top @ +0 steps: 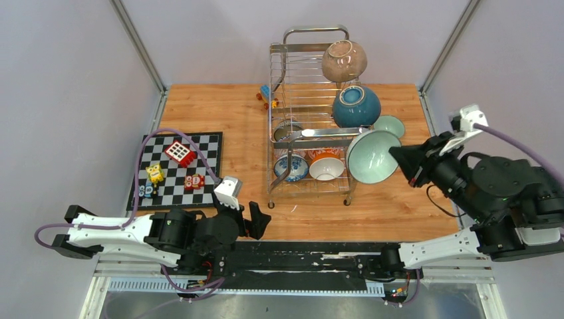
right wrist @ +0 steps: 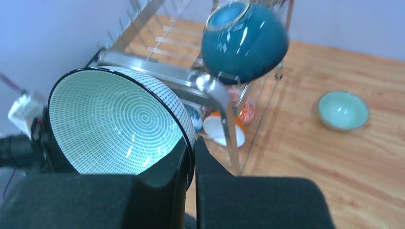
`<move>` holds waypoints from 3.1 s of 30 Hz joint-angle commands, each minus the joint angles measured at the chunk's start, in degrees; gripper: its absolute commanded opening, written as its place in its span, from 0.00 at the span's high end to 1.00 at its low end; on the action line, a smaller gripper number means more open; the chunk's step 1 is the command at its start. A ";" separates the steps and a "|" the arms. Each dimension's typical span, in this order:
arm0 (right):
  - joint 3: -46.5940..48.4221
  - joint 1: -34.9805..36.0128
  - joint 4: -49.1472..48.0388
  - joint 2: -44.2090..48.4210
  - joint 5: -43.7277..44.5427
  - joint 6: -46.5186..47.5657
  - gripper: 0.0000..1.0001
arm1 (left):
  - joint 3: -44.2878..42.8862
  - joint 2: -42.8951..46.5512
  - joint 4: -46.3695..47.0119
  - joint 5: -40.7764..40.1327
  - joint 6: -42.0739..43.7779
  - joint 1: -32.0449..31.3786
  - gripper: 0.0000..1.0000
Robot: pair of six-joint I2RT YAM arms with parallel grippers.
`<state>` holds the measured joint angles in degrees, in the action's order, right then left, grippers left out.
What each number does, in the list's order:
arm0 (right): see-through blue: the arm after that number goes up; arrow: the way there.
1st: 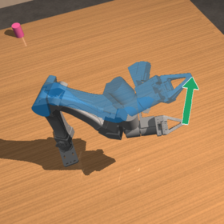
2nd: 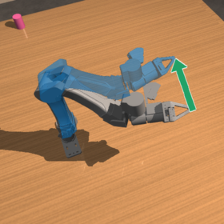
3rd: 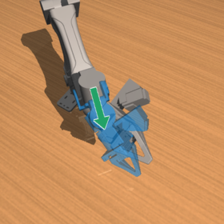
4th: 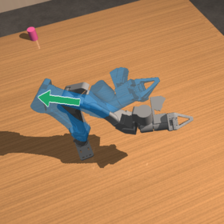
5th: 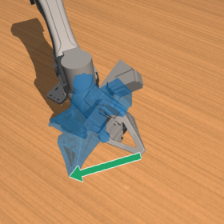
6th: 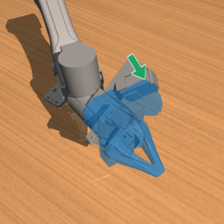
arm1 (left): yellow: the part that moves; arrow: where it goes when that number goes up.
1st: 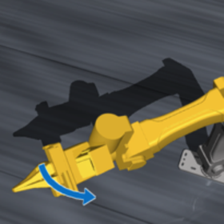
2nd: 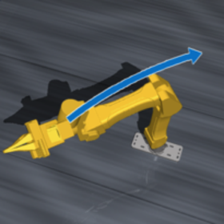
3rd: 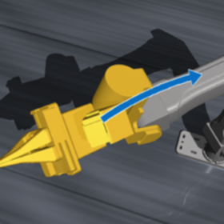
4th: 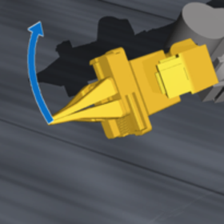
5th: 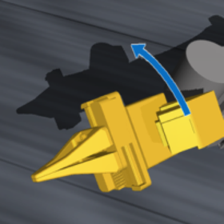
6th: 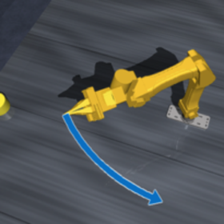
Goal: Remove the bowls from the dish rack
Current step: Place the bowl with the bowl.
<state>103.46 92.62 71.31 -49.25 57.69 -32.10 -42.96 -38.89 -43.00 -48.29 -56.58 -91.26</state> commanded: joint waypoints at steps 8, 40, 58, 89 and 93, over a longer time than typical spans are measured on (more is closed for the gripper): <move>2.06 0.67 -65.43 -2.58 19.83 64.37 0.97 | 2.26 -0.89 0.49 -2.97 -2.34 -0.04 0.00; 28.91 -42.79 -48.58 -28.61 -0.13 50.53 0.97 | 0.71 0.32 -4.30 -2.76 -5.36 -0.05 0.01; -13.18 -103.98 -36.64 -21.33 -41.72 -9.39 0.97 | 6.81 10.25 -7.17 -5.45 -6.35 -0.05 0.01; -31.74 -110.26 -59.05 -43.15 -60.20 -5.90 0.97 | 19.01 12.31 4.35 -10.07 -9.93 -0.05 0.01; -30.82 -110.25 -58.93 -46.15 -60.63 -6.07 0.97 | 19.65 11.97 4.98 -10.16 -10.13 -0.05 0.01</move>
<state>71.29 -16.67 15.09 -93.14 -1.13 -37.67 -24.16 -26.59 -39.92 -56.21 -64.34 -91.26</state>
